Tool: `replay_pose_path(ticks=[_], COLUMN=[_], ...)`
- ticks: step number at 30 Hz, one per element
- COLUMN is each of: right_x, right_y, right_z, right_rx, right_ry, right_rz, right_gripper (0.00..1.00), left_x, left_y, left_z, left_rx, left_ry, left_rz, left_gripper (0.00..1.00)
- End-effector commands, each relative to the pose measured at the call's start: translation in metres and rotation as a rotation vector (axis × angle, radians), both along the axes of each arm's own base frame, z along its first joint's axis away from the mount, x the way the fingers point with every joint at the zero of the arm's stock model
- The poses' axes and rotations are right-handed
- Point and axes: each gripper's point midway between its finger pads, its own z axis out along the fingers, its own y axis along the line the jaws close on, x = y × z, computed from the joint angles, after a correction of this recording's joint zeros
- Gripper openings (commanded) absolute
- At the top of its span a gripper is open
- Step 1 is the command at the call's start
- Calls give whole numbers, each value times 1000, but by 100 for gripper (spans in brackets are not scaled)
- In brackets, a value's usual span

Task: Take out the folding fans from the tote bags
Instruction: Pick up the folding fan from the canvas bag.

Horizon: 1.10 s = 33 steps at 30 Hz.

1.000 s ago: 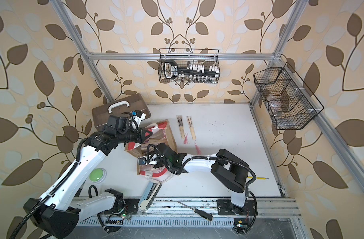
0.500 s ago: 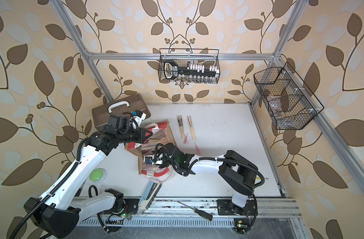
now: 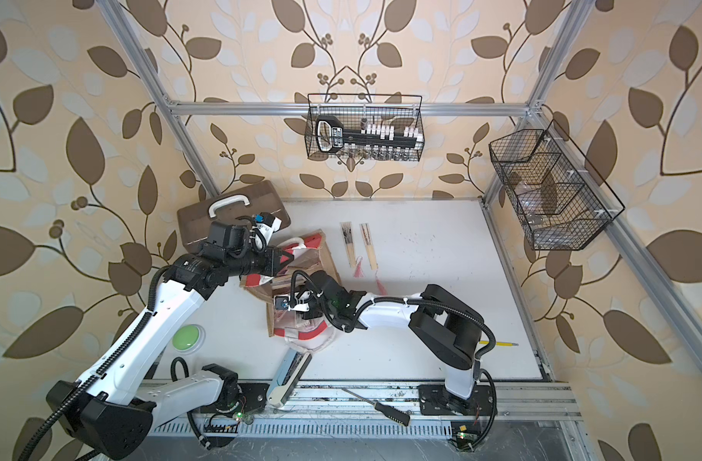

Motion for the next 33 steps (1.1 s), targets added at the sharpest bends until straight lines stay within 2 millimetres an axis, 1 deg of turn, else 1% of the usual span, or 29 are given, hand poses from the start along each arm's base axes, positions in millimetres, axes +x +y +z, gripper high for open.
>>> replay_pose_path(ticks=[1,7,13,19,21,23,27,30,32,33], right_x=[6,9,5,4,6,10,10,7,3,0], right_y=[5,9,15,21,20,19,18,19,17,17], right_z=[-6,-5,-14,-9,-10,-8,-2,2,3,7], right_rx=[-26,-21,-64,-43,-48,-41,-6,2,11,23], right_ry=[-9,-20,-41,-45,-51,-59,-66,-67,-65,-69], right_rz=[-19,-38,-16,-12,-26,-47,-58,-47,-31,-21], right_gripper=[34,28,25,21,19,17,15,14,13,13], left_x=[4,3,3,3,3,3,3,3,4,3], left_y=[-2,-2,-2,-2,-2,-2,-2,-2,-1,-1], left_z=[15,15,15,15,15,16,15,15,15,15], left_rx=[-17,-20,-20,-19,-20,-20,-20,-18,-16,-16], left_ry=[-44,-43,-44,-42,-42,-45,-43,-42,-44,-44], left_rz=[-10,-11,-11,-11,-11,-11,-12,-8,-7,-6], left_gripper=[0,0,0,0,0,0,0,0,0,0])
